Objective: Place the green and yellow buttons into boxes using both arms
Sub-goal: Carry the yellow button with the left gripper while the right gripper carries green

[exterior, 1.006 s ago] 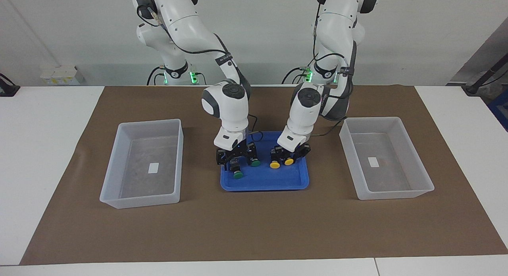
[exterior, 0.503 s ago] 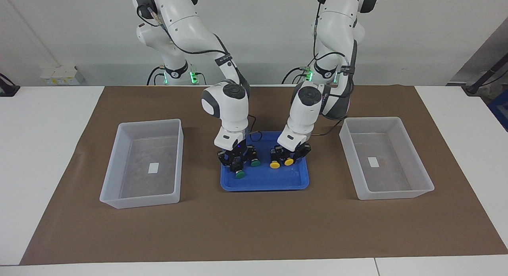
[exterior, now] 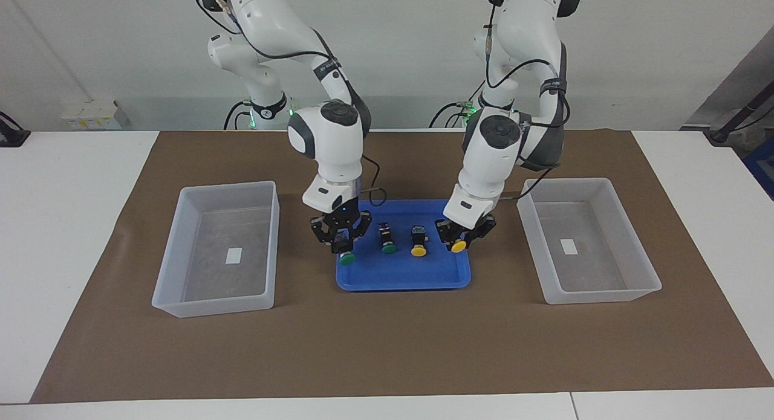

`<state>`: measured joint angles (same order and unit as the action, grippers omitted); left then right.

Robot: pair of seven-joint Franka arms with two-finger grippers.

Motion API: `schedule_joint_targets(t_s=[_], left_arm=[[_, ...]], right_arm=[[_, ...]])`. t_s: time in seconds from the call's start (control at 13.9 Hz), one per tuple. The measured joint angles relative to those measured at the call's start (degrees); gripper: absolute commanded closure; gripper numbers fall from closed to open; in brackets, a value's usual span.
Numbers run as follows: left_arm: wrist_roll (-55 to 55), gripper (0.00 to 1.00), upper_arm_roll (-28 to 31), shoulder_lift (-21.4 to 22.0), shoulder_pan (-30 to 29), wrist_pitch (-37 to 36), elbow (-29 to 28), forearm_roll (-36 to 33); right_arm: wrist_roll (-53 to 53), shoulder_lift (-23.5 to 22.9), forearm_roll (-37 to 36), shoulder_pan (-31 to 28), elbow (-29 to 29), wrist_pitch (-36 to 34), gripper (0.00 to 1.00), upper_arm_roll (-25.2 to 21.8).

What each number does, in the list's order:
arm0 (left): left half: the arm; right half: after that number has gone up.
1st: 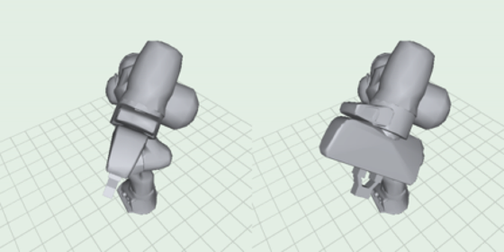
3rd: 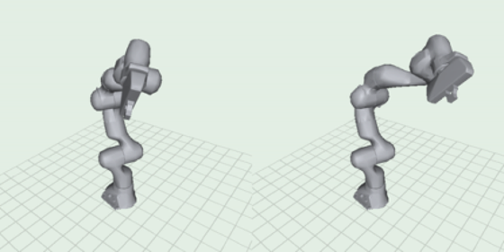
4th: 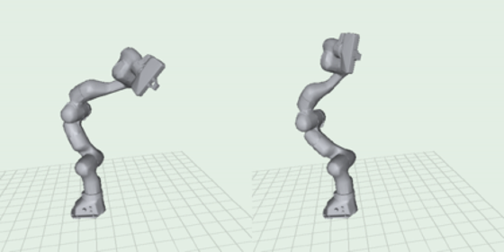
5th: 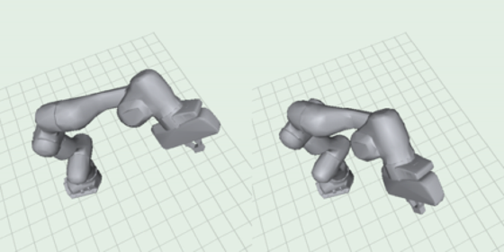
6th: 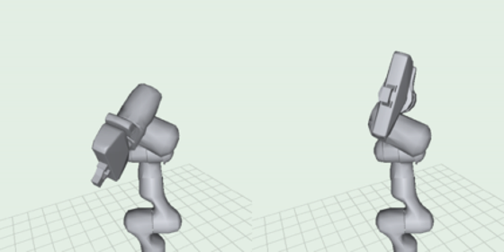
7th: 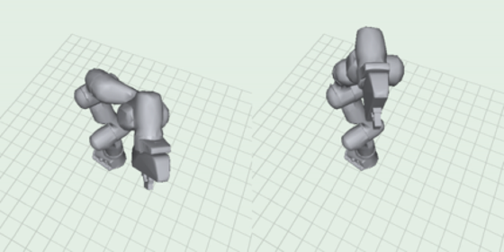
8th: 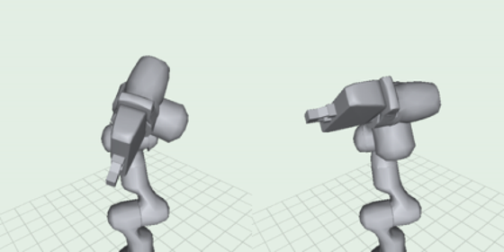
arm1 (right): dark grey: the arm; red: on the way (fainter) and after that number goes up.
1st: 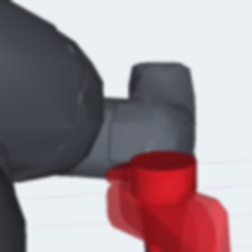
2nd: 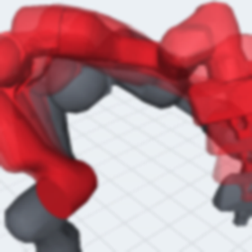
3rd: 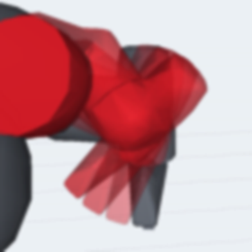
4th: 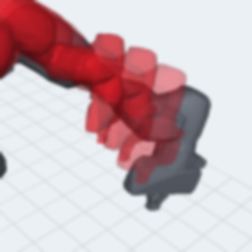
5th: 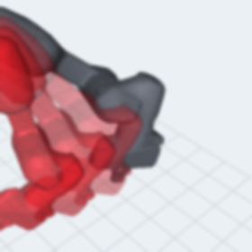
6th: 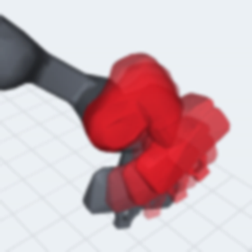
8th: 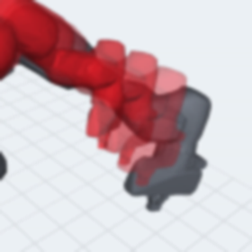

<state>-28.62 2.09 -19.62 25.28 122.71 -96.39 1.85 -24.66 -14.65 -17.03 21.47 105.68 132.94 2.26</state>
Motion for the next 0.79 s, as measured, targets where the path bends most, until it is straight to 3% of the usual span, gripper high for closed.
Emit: schedule_joint_targets(t_s=[0.29, 0.5, 0.79], left_arm=[[7.25, 1.00, 0.35, 0.53, -6.20, -4.21, 2.23, -0.01], [16.03, 1.00, 0.43, 1.08, -12.20, -7.36, 3.45, 0.01], [26.90, 1.00, 0.48, 1.15, -19.17, -8.62, 3.77, 0.03]], right_arm=[[4.86, 7.10, 0.62, -5.90, 1.85, -8.11, 1.00, 0.00], [13.85, 10.50, 5.85, -11.41, 3.18, -12.72, 1.00, -0.04], [24.69, 12.67, 9.16, -19.95, 3.90, -13.59, 1.00, -0.13]])
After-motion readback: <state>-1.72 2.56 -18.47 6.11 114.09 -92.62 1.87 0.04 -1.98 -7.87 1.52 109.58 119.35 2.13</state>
